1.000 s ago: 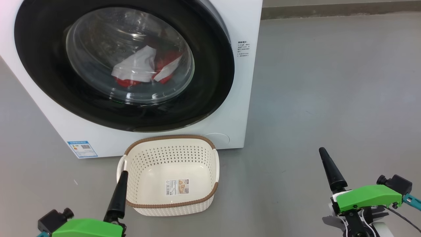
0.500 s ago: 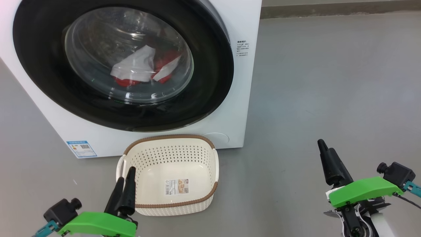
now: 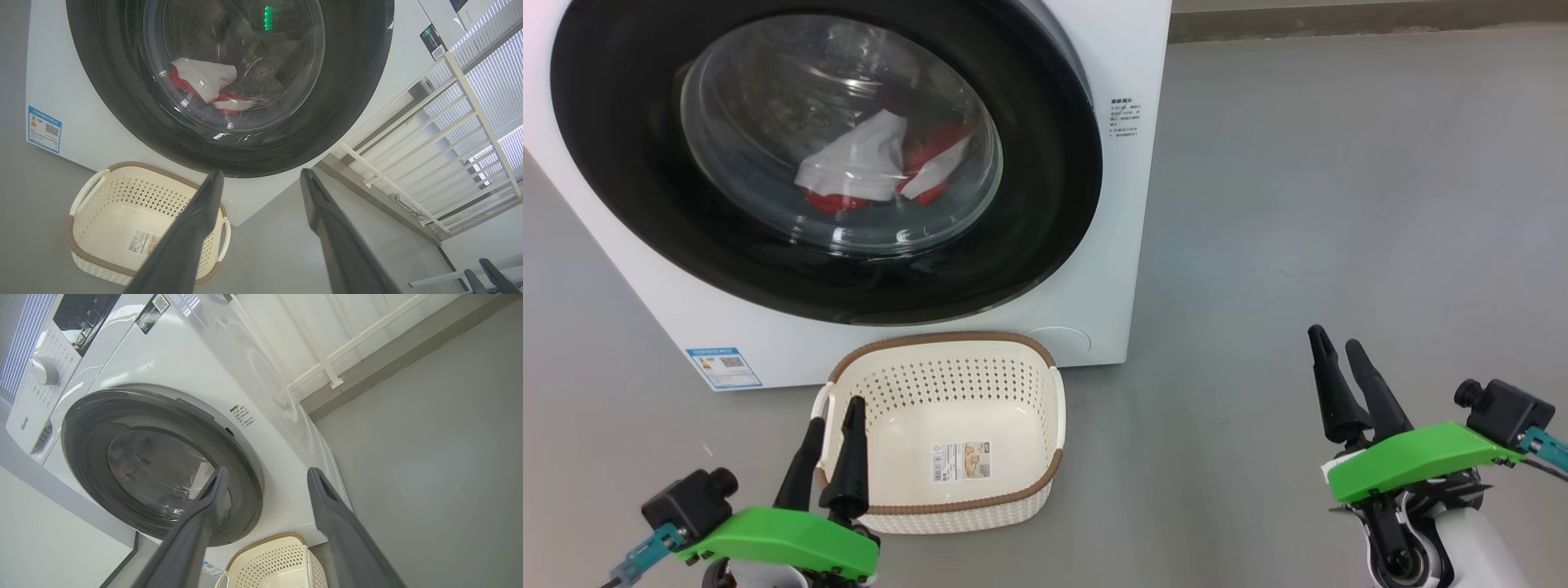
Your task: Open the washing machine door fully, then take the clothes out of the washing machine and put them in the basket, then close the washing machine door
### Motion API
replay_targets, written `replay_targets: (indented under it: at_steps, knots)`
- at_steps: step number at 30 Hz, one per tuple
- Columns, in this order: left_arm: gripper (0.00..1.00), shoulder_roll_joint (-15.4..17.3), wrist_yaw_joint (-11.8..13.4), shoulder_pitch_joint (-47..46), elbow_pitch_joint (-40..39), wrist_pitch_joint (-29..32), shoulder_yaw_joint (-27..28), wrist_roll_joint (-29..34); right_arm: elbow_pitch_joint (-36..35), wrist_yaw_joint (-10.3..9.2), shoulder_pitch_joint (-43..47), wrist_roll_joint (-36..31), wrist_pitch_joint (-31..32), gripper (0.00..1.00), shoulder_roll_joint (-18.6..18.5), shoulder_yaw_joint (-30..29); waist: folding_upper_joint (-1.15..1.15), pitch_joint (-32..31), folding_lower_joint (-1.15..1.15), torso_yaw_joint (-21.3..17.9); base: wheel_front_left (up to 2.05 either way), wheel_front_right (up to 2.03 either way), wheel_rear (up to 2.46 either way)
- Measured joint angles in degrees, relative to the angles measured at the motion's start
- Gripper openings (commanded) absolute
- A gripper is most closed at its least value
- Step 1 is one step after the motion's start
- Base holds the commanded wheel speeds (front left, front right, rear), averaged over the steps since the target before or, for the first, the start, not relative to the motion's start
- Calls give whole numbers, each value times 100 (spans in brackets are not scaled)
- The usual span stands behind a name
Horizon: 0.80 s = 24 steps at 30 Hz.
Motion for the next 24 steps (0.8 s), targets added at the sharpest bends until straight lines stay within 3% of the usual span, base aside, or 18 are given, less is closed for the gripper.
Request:
replay_targets:
  at_steps: [24]
  knots:
    - [100,23,229,-291,-23,-394,-103,1386,22,2,-409,-1478,-392,100,-36,220,0,61,0,-15,0,0,0]
